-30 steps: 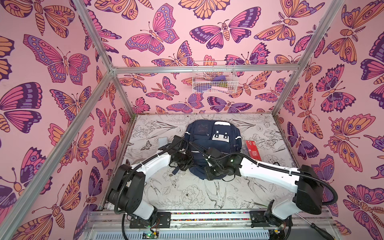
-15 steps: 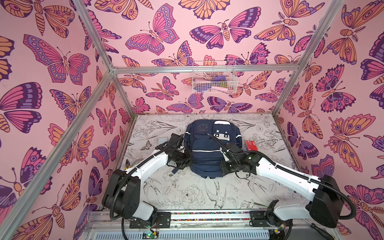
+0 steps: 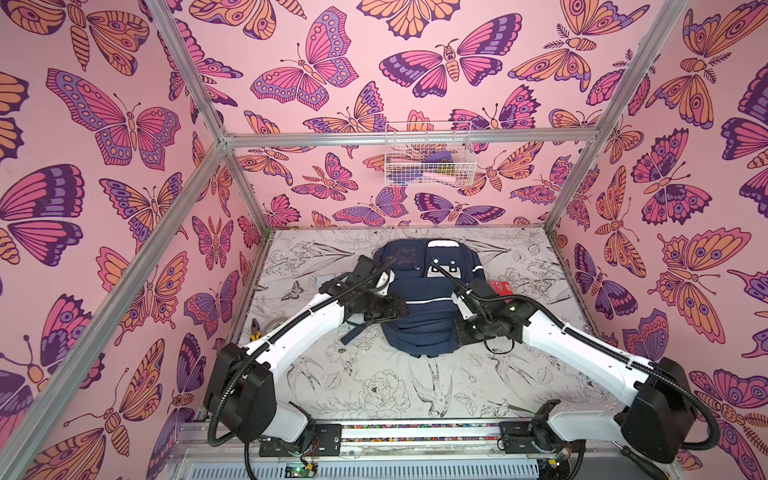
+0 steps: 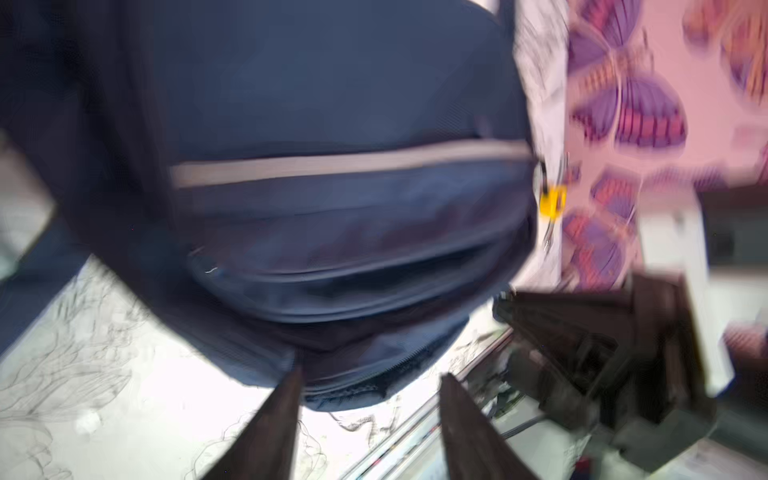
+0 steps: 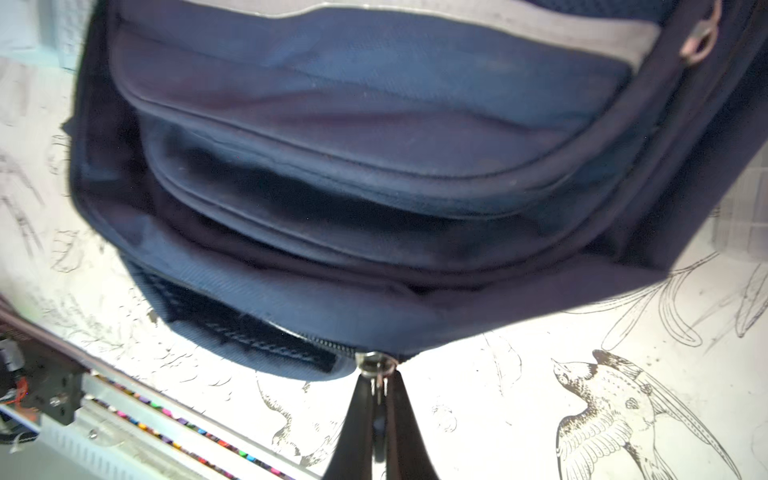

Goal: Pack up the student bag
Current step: 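Drag the zipper pull toward the left gripper with the right gripper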

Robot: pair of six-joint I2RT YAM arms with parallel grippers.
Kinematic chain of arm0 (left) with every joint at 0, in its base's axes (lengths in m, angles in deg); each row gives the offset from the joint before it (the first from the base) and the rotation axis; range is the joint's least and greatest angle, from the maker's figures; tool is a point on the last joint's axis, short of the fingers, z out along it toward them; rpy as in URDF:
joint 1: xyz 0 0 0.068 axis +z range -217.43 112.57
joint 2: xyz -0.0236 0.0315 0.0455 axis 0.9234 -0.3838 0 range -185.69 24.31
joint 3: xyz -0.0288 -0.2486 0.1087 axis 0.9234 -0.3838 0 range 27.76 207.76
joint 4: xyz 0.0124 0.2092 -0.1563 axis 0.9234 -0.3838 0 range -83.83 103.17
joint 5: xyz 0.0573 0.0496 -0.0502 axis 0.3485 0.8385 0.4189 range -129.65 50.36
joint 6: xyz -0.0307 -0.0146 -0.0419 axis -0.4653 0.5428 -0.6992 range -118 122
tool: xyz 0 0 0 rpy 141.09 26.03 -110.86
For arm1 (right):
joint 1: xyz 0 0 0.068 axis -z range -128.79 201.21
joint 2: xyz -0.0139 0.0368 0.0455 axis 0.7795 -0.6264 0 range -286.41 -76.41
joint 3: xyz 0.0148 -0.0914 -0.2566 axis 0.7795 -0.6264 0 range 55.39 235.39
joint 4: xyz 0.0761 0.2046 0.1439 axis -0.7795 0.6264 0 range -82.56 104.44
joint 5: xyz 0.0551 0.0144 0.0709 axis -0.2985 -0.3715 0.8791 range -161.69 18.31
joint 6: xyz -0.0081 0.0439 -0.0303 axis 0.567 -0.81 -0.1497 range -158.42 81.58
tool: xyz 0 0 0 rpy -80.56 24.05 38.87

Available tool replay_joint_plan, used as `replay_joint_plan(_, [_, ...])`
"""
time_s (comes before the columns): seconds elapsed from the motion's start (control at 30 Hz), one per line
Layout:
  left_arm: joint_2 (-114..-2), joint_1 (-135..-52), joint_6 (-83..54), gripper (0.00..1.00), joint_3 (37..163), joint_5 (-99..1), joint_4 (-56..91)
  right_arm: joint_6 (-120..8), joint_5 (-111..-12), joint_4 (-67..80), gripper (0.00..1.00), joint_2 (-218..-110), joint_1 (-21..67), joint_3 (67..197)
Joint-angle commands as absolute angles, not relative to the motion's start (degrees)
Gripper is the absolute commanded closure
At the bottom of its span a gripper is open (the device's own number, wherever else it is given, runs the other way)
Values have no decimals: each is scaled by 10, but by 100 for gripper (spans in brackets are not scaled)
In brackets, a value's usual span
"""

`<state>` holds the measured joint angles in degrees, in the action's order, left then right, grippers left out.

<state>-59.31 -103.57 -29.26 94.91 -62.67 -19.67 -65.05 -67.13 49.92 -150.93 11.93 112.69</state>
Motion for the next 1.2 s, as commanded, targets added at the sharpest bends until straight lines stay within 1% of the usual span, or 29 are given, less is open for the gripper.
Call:
replay_joint_plan(0.0, [-593,-1063,-208,33,961,-604,-215,-647,-632,490,100,-1492,121,1157])
replay_joint_plan(0.03, [-604,-1069,-209,27,964,-613,-214,-652,-626,484,100,-1493,121,1156])
replay_joint_plan(0.1, [-619,-1085,-205,22,973,-619,-215,-659,-612,471,100,-1494,121,1152])
replay_joint_plan(0.2, [-631,-1106,-189,20,977,-618,-214,-670,-602,457,100,-1492,121,1145])
replay_joint_plan(0.37, [-652,-1125,-124,14,970,-598,-211,-685,-590,438,100,-1480,121,1128])
replay_joint_plan(0.47, [-670,-1131,-107,16,969,-572,-212,-692,-586,430,100,-1473,121,1121])
replay_joint_plan(0.5, [-674,-1133,-107,18,971,-566,-211,-694,-586,427,100,-1473,121,1118])
replay_joint_plan(0.57, [-684,-1137,-108,29,974,-552,-212,-698,-585,424,100,-1470,121,1115])
replay_joint_plan(0.67, [-701,-1143,-113,52,979,-541,-212,-701,-589,425,100,-1467,120,1111])
replay_joint_plan(0.7, [-704,-1144,-115,58,979,-535,-213,-701,-590,426,100,-1465,121,1109])
replay_joint_plan(0.77, [-705,-1144,-117,65,973,-521,-214,-703,-593,427,100,-1461,121,1108])
replay_joint_plan(0.8, [-704,-1144,-118,73,969,-512,-214,-703,-594,429,100,-1459,121,1106])
replay_joint_plan(0.93, [-700,-1144,-118,96,962,-493,-213,-705,-603,431,100,-1452,121,1101])
replay_joint_plan(0.97, [-700,-1144,-118,100,961,-490,-214,-706,-604,432,100,-1452,121,1100])
replay_joint_plan(1.17, [-685,-1144,-120,100,949,-460,-214,-711,-611,429,100,-1449,121,1094])
